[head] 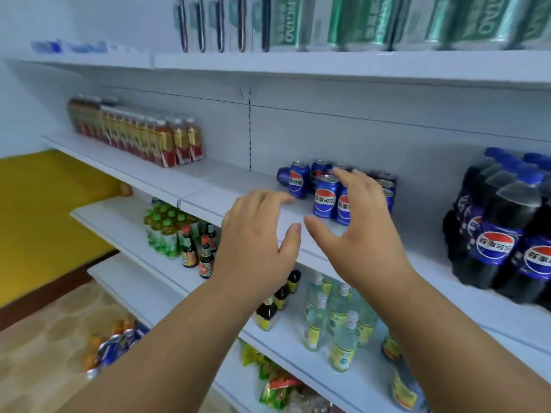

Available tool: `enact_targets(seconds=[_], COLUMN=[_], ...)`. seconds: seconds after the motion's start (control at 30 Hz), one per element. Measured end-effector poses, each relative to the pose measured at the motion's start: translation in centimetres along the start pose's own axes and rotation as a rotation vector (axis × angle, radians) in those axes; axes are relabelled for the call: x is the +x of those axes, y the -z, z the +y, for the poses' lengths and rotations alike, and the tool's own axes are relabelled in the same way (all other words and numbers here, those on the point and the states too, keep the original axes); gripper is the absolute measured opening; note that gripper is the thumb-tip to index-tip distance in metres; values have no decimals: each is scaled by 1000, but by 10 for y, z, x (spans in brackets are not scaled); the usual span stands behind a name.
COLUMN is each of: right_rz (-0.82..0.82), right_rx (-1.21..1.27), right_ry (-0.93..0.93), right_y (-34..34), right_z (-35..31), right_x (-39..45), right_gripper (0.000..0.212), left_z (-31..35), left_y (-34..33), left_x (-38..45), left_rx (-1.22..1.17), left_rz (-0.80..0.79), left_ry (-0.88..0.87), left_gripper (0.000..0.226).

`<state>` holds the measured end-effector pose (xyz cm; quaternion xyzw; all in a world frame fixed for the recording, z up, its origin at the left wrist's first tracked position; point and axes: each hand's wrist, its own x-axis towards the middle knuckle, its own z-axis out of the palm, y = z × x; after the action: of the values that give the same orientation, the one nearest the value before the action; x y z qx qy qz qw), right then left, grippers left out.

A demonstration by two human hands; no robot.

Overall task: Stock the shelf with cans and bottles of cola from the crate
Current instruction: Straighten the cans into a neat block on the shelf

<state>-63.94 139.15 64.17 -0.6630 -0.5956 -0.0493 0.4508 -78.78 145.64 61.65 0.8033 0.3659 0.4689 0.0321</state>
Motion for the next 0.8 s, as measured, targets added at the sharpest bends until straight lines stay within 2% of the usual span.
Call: enact_targets(seconds=[0.23,0.5,0.8], right_rz=[-30,-86,-176], right_rx=[-47,-36,-31], right_ry=[-7,-84,-60], right_y=[-31,-56,-89], right_z=[-13,33,79], right_x=[16,47,124], right_gripper=[77,69,68], left_z=[-43,-68,-89], left_y=[-1,-42,-102], left_x=[9,33,94], left_rx=[-60,-64,-42], left_rz=[-60,-155,-213], left_ry=[71,70,117], left_gripper=[37,35,36])
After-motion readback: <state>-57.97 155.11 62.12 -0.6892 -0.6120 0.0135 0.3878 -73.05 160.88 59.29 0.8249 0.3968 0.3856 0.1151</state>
